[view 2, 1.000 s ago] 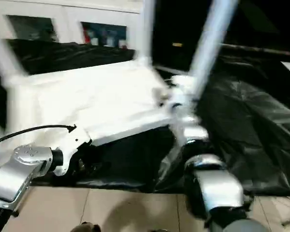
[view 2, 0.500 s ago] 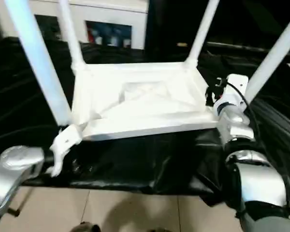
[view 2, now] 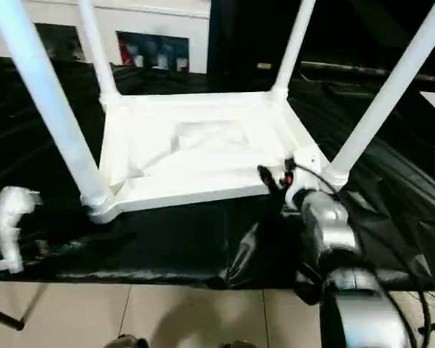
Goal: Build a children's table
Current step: Rotate table base
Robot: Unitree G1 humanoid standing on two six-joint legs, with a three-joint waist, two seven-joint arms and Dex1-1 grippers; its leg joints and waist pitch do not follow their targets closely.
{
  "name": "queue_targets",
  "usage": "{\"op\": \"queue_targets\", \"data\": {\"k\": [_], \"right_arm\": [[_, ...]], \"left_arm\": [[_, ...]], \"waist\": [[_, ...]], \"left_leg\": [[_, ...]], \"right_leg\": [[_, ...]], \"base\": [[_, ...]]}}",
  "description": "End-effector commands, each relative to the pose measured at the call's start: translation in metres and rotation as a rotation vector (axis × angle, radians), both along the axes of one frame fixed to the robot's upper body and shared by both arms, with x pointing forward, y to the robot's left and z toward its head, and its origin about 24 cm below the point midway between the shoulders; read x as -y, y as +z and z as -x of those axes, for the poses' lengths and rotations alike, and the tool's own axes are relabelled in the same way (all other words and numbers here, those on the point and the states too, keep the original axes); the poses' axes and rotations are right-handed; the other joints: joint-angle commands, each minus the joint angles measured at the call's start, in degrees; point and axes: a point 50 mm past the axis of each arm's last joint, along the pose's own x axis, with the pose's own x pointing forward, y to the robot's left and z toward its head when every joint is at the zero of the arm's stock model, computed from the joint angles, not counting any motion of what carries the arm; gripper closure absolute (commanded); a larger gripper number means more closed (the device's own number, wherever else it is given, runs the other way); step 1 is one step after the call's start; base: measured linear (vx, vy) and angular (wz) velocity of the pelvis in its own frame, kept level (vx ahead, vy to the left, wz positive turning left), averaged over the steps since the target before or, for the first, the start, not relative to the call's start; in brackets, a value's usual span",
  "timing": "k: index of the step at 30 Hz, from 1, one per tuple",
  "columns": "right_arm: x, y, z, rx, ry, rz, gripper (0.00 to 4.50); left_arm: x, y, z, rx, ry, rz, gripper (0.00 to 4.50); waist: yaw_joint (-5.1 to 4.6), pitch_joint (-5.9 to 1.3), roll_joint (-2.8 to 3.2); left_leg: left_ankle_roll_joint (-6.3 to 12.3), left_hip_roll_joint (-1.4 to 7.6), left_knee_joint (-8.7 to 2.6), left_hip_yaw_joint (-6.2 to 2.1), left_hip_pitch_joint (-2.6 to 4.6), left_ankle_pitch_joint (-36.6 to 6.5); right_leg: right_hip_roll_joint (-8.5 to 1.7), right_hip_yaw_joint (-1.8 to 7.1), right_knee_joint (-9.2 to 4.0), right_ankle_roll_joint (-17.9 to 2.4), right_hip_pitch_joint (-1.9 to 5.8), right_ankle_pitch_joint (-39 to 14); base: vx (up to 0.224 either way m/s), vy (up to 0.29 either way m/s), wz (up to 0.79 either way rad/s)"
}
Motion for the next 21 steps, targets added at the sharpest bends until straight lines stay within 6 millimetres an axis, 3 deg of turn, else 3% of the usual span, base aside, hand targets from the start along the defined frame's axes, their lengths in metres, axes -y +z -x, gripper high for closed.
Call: {"op": "queue_targets", "data": {"k": [1,6,9,10,12,13,14,15,17,19,21], "right_arm": [[0.005,0.004,0.004,0.018,0.007,-0.01,0.69],[0.014,-0.004,0.02,-0.007,0.051,0.006,0.69],[0.019,-0.008,0.024,-0.031,0.045,0.049,0.69],[0.019,-0.008,0.024,-0.035,0.043,0.056,0.69],[0.021,-0.01,0.025,-0.049,0.029,0.066,0.69],[0.027,-0.018,0.026,-0.101,-0.051,0.117,0.69],[0.027,-0.018,0.026,-0.103,-0.054,0.119,0.69],[0.029,-0.02,0.026,-0.119,-0.08,0.131,0.69],[0.032,-0.023,0.027,-0.152,-0.132,0.132,0.69],[0.031,-0.024,0.027,-0.18,-0.152,0.133,0.69],[0.029,-0.026,0.026,-0.204,-0.148,0.134,0.69]], "left_arm": [[-0.008,0.005,0.002,0.042,0.045,0.032,0.03],[-0.017,0.008,0.002,0.109,0.125,0.071,0.03],[-0.013,0.01,-0.012,0.167,0.144,0.09,0.03],[-0.011,0.011,-0.014,0.175,0.144,0.091,0.03],[-0.007,0.012,-0.021,0.189,0.138,0.1,0.03],[0.017,0.023,-0.041,0.258,0.114,0.152,0.03],[0.018,0.023,-0.042,0.26,0.114,0.154,0.03],[0.026,0.026,-0.048,0.28,0.106,0.17,0.03],[0.039,0.027,-0.058,0.29,0.1,0.184,0.03],[0.05,0.027,-0.065,0.282,0.097,0.212,0.03],[0.057,0.027,-0.07,0.274,0.09,0.233,0.03]], "waist": [[-0.08,-3.77,1.08],[-0.22,-3.6,1.1],[-0.18,-3.57,0.96],[-0.3,-3.54,0.7],[-0.27,-3.51,0.81],[-0.45,-3.49,0.98],[-0.34,-3.59,1.04],[0.06,-3.52,0.95],[-0.17,-3.73,0.93],[-0.4,-3.82,1.18],[-0.65,-3.97,0.88]], "left_leg": [[-2.16,1.96,-4.89,-1.41,2.44,-24.28],[-2.55,1.97,-5.0,-1.65,2.53,-26.61],[-2.82,1.88,-4.85,-1.7,2.74,-27.12],[-2.87,1.85,-4.92,-1.87,2.41,-26.82],[-3.2,1.87,-4.89,-1.89,2.69,-27.43],[-3.68,1.91,-5.01,-2.03,2.53,-27.48],[-4.05,1.87,-4.91,-1.98,2.84,-27.49],[-3.98,1.83,-4.62,-1.74,3.44,-28.16],[-3.91,1.71,-4.83,-2.05,2.55,-27.16],[-3.67,1.55,-4.77,-2.12,2.27,-26.54],[-3.39,1.46,-4.67,-2.06,2.09,-25.73]], "right_leg": [[-1.79,1.72,-4.52,-11.13,1.25,-18.87],[-1.86,1.76,-5.15,-9.92,0.94,-22.45],[-2.05,1.75,-5.39,-9.35,0.72,-24.63],[-2.19,1.67,-5.4,-9.04,0.97,-25.45],[-2.19,1.65,-5.53,-8.69,0.67,-26.34],[-2.17,1.58,-5.53,-8.65,0.85,-26.36],[-2.06,1.49,-5.54,-8.8,0.73,-26.07],[-2.12,1.69,-5.9,-8.95,0.1,-25.78],[-2.21,1.45,-5.51,-8.42,1.09,-25.13],[-2.3,1.4,-5.45,-8.14,1.29,-25.15],[-2.18,1.34,-5.48,-8.03,1.37,-24.52]], "base": [[0.0,0.0,0.0],[0.0,0.0,0.0],[0.0,0.0,0.0],[0.0,0.0,0.0],[0.0,0.0,0.0],[0.0,0.0,0.0],[0.0,0.0,0.0],[0.0,0.0,0.0],[0.0,0.0,0.0],[0.0,0.0,0.0],[0.0,0.0,0.0]]}}
